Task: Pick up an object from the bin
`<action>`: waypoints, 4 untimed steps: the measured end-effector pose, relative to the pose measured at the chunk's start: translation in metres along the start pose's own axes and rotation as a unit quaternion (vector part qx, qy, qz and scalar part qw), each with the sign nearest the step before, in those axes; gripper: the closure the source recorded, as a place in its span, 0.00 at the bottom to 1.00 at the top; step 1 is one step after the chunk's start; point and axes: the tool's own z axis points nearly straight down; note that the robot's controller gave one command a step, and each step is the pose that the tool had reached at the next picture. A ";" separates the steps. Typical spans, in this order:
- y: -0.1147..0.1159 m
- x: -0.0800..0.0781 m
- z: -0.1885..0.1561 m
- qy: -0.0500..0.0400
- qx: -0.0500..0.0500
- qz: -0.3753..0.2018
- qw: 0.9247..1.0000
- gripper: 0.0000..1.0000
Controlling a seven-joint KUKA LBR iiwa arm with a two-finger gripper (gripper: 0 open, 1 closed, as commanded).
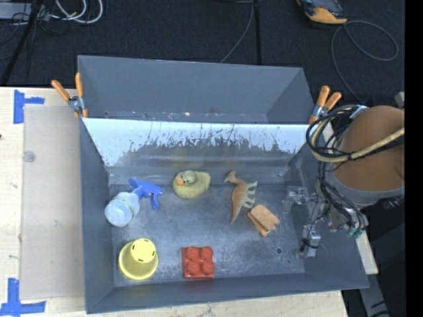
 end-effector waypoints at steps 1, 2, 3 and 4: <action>0.000 -0.002 -0.004 -0.004 0.001 -0.001 1.000 0.00; -0.001 -0.007 0.004 -0.007 0.001 -0.004 1.000 0.00; -0.010 -0.030 0.059 -0.006 0.001 -0.011 1.000 0.00; -0.004 -0.059 0.101 -0.007 0.002 -0.030 1.000 0.00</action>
Offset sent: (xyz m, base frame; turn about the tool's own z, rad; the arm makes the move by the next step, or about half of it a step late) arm 0.0363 -0.0142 -0.1139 -0.0560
